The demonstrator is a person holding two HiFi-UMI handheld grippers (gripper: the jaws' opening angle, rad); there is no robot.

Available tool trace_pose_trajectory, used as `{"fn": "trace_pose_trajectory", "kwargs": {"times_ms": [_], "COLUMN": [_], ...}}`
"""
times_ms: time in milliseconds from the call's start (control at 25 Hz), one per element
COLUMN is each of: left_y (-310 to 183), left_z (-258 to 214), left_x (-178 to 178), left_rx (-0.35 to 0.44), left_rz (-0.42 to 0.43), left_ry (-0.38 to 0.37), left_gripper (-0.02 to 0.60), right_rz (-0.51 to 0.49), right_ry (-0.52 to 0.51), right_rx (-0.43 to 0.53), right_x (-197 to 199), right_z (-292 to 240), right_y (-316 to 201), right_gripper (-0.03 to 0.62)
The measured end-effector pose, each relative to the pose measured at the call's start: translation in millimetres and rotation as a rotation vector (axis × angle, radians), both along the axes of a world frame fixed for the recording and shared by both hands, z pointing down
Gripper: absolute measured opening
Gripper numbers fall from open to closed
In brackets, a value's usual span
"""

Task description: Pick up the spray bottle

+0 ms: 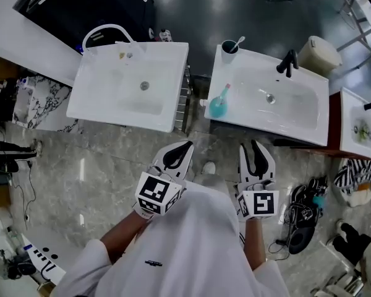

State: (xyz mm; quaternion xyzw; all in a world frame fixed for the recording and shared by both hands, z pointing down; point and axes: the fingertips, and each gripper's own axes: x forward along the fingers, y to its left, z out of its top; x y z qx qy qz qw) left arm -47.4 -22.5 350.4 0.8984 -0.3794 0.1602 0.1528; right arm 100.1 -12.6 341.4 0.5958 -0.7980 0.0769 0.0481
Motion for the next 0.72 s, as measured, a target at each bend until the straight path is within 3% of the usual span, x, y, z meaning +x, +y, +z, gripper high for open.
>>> {"fn": "trace_pose_trajectory", "kwargs": {"times_ms": [720], "left_y": [-30], "left_z": [7], "left_x": [6], "left_rx": [0.022], "left_rz": [0.065], "left_ry": [0.002], "left_gripper": [0.002], "right_rz": [0.034], "right_ry": [0.002], "right_rx": [-0.032], "right_x": [-13], "right_z": [0], "right_y": [-15], "right_gripper": [0.087]}}
